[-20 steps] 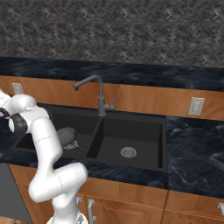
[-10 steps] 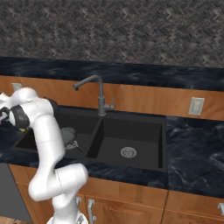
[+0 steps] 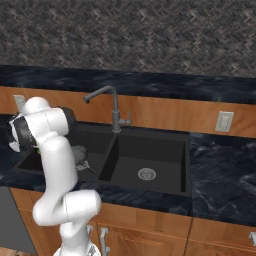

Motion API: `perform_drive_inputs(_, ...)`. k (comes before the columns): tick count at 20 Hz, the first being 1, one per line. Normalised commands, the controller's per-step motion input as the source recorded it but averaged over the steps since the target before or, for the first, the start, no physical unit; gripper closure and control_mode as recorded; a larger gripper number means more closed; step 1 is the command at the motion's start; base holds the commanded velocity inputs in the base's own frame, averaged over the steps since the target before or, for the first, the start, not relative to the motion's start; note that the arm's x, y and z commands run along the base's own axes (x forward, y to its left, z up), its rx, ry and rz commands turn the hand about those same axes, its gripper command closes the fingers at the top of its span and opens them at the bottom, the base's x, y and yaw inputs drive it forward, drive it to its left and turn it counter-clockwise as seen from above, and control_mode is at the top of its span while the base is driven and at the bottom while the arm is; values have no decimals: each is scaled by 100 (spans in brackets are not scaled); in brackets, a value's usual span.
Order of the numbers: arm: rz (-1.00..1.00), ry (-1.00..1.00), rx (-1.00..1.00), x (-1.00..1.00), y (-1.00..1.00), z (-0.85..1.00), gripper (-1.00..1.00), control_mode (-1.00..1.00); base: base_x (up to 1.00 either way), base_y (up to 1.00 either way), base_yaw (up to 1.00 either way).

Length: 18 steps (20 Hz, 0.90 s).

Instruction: Pick the pan and sponge and place them into the sink. Then turn on the water.

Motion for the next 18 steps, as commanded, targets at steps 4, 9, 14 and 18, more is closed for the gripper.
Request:
perform_drive_inputs(4, 1, -4, 10, 1, -86, 2, 100, -100, 0, 0, 0)
perform_drive_inputs(9, 5, 0, 15, 27, -67, 1, 100, -100, 0, 0, 0)
perform_drive_inputs(14, 10, 2, 2, 68, -14, 0, 100, -100, 0, 0, 0)
perform_drive_inputs(18, 12, 8, -1, 72, 5, -2, 100, -100, 0, 0, 0)
